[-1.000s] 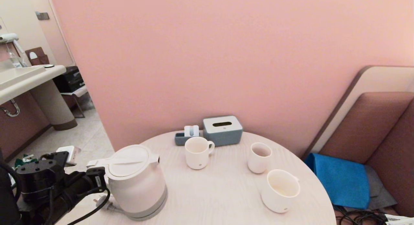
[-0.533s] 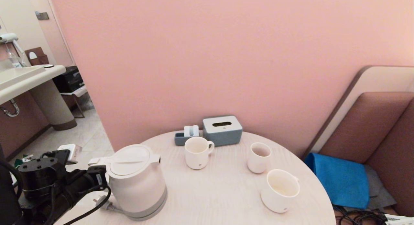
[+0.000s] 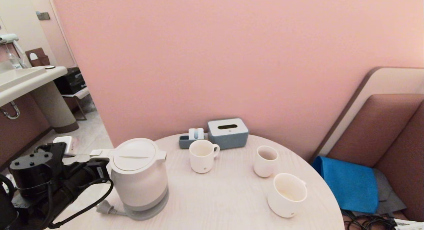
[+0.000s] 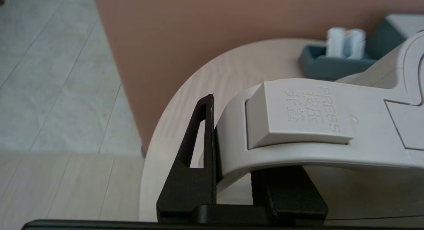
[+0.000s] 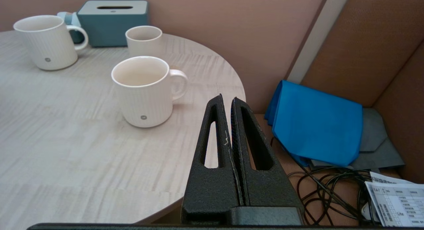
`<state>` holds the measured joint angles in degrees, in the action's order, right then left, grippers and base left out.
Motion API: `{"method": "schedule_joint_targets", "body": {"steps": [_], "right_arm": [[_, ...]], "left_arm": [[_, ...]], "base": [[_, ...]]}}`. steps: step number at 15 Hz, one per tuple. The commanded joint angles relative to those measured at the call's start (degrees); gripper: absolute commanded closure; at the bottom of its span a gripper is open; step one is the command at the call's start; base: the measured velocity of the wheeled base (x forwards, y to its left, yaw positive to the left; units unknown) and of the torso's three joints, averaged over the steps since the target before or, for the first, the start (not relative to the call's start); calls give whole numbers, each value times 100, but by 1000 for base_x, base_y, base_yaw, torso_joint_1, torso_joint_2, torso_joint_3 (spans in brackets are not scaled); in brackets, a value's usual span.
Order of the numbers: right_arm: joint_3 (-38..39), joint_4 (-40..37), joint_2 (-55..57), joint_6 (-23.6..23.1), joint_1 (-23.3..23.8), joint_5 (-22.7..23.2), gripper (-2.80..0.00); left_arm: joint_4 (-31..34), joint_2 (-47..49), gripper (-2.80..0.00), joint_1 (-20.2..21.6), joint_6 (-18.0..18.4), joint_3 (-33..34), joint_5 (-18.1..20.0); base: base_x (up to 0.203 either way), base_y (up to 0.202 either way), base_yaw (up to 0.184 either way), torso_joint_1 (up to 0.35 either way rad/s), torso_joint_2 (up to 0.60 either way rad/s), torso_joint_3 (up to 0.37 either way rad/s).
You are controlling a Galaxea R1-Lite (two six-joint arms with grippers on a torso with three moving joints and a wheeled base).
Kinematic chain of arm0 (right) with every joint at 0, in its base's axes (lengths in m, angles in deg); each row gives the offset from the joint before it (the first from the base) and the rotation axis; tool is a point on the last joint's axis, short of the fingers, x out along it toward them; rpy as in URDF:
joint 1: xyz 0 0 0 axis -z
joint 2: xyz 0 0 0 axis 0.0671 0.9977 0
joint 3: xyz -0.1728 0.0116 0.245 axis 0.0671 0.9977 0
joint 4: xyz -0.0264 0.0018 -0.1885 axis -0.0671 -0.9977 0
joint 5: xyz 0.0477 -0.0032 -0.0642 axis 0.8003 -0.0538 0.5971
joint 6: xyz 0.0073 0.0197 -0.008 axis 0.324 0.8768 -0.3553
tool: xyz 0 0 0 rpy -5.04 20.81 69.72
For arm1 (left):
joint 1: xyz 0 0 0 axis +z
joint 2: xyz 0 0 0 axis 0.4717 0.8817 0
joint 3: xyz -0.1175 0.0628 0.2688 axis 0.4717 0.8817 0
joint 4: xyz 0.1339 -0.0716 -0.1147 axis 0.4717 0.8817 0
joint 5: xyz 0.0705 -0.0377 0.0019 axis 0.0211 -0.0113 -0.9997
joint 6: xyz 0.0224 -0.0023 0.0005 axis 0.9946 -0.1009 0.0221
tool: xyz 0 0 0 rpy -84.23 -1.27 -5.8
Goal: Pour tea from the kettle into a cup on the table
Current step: Pick up the kettle, then pour water into the cup
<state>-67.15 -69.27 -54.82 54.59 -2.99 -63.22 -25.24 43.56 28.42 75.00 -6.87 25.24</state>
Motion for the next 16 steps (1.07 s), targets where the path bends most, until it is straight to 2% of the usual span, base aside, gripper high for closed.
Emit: {"method": "schedule_joint_targets", "body": {"steps": [1,7,9,11,13,16], "right_arm": [[0,0,7,1,0,4,0],[0,0,7,4,-6,4,0],[0,0,7,-4,-6,4,0],[0,0,7,-2,0,4,0],[0,0,7,3,-6,4,0],[0,0,7,4,-5,4,0]], "left_arm": [[-190,-300,0,-29,-9,-46,1],[983,-1087,0,-71,-17,-516,6],[1589,-1428,0,-124,-22,-768,9],[2402,-1865,0,-262,-22,-1225,3],[3686,-2294,0,-539,-19,-1938,-19],[4900,-2574,0,-1151,-17,-2875,-327]], "base": [[0,0,0,0,0,0],[0,0,0,0,0,0],[0,0,0,0,0,0],[0,0,0,0,0,0],[0,0,0,0,0,0],[0,0,0,0,0,0]]}}
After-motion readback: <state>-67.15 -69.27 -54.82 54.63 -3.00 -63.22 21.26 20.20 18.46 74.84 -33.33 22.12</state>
